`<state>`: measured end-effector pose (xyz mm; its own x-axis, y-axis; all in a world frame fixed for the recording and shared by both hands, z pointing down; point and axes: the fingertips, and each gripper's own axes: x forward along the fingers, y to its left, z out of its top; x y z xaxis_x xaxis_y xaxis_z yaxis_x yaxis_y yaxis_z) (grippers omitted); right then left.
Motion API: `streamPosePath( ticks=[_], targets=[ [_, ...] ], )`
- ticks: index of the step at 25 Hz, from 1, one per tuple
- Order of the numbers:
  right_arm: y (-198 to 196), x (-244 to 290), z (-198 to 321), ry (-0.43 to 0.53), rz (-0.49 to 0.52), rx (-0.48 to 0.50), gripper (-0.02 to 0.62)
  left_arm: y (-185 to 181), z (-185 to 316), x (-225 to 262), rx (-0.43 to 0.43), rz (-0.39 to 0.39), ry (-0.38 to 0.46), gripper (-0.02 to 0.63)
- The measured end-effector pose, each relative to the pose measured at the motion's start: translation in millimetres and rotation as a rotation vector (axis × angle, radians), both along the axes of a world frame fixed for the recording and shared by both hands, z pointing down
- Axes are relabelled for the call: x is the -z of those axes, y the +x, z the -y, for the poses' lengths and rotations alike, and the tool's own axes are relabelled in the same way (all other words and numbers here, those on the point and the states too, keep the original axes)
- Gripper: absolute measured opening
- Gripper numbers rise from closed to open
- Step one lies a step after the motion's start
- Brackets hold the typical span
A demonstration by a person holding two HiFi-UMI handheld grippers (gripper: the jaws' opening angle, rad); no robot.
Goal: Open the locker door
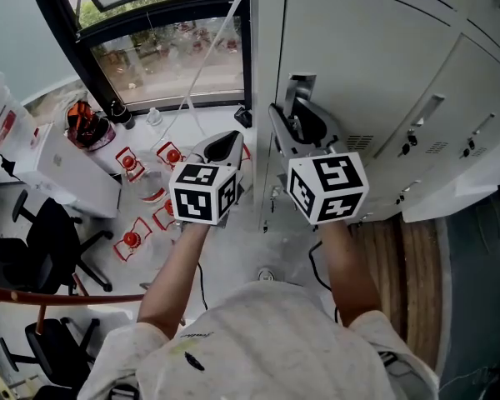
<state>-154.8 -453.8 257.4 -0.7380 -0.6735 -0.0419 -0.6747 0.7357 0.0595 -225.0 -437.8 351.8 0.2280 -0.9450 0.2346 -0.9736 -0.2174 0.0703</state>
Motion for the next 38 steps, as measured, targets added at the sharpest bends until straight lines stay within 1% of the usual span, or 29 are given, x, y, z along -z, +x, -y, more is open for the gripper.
streamPosePath(
  ticks=[16, 30, 38],
  targets=[
    [16.6, 0.2, -27.7, 0.014, -0.012, -0.07, 0.117, 12.2, -21.9, -6.6, -0.054, -0.009, -0.017, 0.008],
    [39.9, 0.3, -61.4, 0.039, -0.028, -0.13, 0.124, 37.1, -44.4, -6.2, -0.135, -0.021, -0.012, 0.008],
    [59.0, 0.2, -79.8, 0.04, -0.028, -0.188, 0.126, 52.1, -59.9, -11.3, -0.184, -0.032, -0.02, 0.008]
  ],
)
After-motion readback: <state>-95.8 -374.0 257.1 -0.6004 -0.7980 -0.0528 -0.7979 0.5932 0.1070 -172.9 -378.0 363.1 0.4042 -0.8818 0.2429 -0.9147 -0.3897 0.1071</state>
